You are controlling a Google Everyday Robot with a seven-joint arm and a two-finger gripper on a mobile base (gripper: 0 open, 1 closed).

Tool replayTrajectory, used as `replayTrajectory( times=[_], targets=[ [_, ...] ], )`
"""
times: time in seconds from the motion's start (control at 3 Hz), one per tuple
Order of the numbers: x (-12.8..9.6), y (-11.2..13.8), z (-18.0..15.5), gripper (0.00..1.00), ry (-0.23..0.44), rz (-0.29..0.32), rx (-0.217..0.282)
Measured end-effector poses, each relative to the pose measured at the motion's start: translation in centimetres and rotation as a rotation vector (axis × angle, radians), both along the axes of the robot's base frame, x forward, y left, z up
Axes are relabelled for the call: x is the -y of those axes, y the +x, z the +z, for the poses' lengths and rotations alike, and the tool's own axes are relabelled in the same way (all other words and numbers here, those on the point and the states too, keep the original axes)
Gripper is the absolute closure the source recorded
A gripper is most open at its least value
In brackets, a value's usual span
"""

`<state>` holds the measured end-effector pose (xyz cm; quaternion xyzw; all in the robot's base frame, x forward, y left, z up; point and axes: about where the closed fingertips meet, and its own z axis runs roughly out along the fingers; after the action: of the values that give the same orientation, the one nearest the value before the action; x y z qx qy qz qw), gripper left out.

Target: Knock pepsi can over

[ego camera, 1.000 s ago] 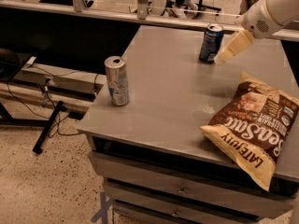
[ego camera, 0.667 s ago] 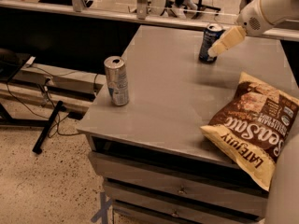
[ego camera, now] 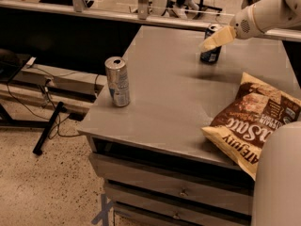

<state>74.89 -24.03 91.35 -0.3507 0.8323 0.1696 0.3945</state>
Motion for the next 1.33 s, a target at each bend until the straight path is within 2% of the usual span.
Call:
replayTrajectory(
  times=[0.33,0.67,1.0,1.33],
  targets=[
    [-0.8,1.6,-0.9,0.03,0.074,-0.028,0.0],
    [0.9,2.5,0.3,0.28,0.132,-0.072,0.052],
    [2.0,2.3,1.6,0.51,0.138,-0.077,0.087],
    [2.3,1.1,2.3,0.74,0.089,-0.046,0.085]
  ],
)
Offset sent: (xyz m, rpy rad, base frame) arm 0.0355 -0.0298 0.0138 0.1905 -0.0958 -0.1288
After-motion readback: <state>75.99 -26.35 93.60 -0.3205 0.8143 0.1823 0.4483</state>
